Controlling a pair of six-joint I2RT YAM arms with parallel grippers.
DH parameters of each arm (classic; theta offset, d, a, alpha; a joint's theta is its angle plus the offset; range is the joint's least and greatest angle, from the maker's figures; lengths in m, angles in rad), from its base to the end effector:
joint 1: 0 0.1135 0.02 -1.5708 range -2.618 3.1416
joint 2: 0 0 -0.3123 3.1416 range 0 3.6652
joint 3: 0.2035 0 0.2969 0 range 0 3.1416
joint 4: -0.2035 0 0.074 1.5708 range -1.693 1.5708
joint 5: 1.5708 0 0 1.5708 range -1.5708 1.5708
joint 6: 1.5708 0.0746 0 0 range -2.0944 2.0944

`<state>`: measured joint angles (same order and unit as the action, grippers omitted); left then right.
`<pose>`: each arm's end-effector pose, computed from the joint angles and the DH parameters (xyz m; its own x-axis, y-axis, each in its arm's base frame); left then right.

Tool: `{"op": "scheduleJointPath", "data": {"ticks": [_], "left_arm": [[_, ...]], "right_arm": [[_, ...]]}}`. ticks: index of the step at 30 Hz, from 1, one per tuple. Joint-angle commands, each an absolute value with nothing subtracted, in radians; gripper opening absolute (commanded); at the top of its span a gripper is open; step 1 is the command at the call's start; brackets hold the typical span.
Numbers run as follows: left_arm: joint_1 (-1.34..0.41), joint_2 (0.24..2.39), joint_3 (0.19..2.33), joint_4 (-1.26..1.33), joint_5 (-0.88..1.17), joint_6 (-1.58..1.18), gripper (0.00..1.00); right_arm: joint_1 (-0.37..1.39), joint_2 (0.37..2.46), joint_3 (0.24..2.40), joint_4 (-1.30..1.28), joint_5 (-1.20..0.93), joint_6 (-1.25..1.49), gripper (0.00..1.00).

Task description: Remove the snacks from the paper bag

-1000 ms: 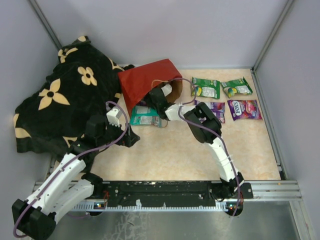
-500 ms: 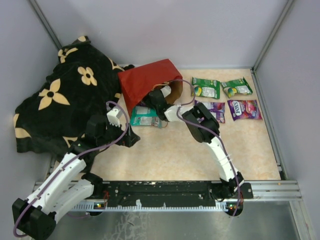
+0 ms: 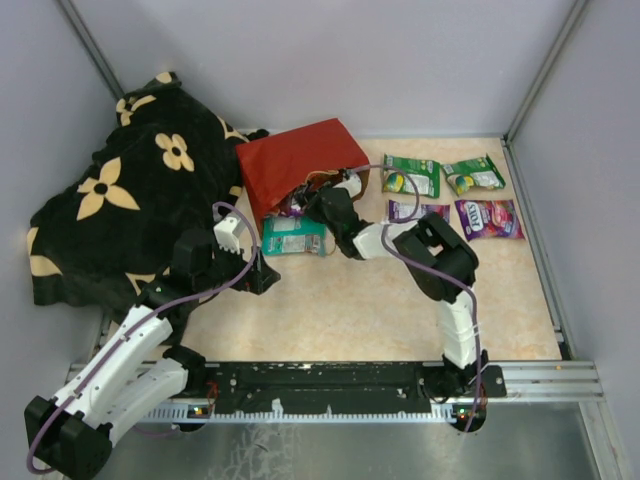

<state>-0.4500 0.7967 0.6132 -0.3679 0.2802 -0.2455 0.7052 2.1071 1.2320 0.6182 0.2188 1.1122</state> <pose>0.1915 -0.1154 0.2664 -0.6107 0.0356 -0.7910 0.4966 0.7954 -0.3475 0.4324 0.3468 0.1599 -0.5097 0.7156 -0.4776 -0.0358 0.5370 0.8428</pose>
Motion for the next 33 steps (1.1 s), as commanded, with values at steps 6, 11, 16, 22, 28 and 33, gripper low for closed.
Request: {"op": "scheduleJointPath", "data": {"ticks": [6, 11, 16, 22, 28, 33], "left_arm": [[-0.454, 0.773, 0.62, -0.37, 0.271, -0.234, 1.0], [-0.455, 0.771, 0.62, -0.369, 0.269, -0.235, 1.0], [-0.456, 0.77, 0.619, -0.37, 0.277, -0.235, 1.0], [-0.46, 0.775, 0.619, -0.364, 0.298, -0.235, 1.0], [-0.465, 0.799, 0.62, -0.361, 0.34, -0.233, 1.0], [-0.468, 0.801, 0.62, -0.364, 0.333, -0.234, 1.0]], "right_arm": [[0.698, 1.763, 0.939, 0.898, 0.144, 1.189, 0.0], [0.697, 1.475, 0.67, 0.821, 0.077, 1.182, 0.0], [0.636, 1.028, 0.573, 0.249, 0.055, 0.98, 0.0], [0.09, 0.737, 0.623, -0.404, -0.372, 0.652, 0.0], [-0.1, 0.851, 0.587, -0.586, -0.647, 0.456, 0.12], [-0.1, 0.895, 0.571, -0.549, -0.546, 0.481, 0.15]]}}
